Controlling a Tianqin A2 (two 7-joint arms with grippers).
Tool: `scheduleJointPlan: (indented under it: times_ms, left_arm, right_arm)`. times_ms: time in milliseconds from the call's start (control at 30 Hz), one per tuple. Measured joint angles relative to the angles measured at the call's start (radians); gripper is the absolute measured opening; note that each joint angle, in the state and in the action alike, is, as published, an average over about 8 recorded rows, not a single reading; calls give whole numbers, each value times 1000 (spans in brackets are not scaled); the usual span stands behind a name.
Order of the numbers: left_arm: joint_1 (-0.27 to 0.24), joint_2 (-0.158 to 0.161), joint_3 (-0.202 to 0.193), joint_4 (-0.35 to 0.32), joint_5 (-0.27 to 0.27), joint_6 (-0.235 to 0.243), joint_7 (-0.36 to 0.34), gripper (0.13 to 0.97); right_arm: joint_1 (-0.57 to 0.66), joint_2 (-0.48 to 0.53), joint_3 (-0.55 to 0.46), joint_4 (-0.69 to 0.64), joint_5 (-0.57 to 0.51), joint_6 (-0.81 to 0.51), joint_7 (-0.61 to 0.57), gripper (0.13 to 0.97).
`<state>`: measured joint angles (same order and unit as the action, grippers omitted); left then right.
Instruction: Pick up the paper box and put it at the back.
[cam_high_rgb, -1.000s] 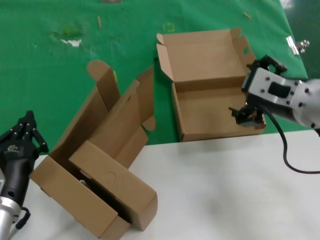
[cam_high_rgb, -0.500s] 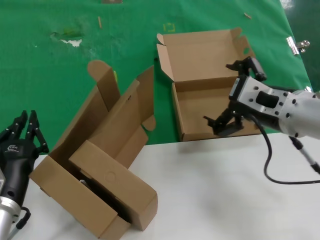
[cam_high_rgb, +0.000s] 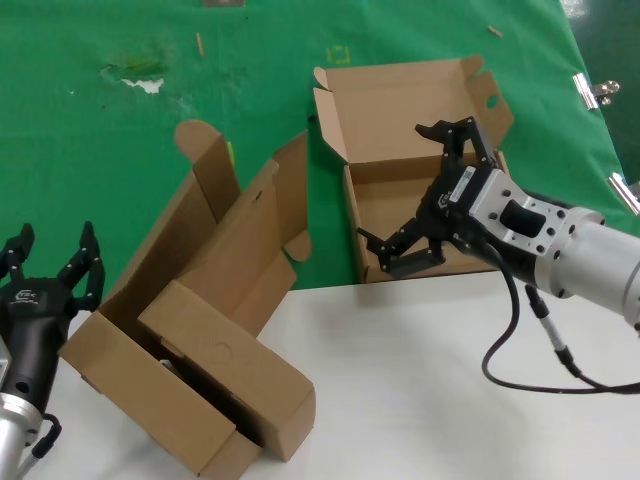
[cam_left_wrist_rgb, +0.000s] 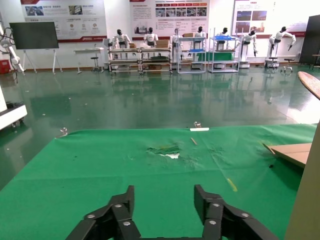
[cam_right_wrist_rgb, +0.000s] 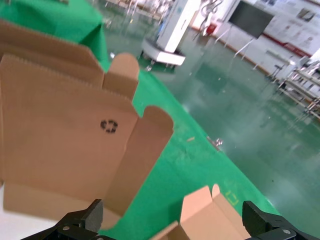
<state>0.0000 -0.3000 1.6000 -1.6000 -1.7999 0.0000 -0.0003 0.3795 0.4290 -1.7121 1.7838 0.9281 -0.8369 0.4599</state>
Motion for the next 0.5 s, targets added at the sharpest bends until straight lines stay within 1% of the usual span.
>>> scheduleJointPlan:
  times_ms: [500]
  left_arm:
    - [0, 0, 0, 0, 0, 0, 0, 348]
  right_arm:
    - [-112, -38, 33, -54, 258, 247, -136, 958]
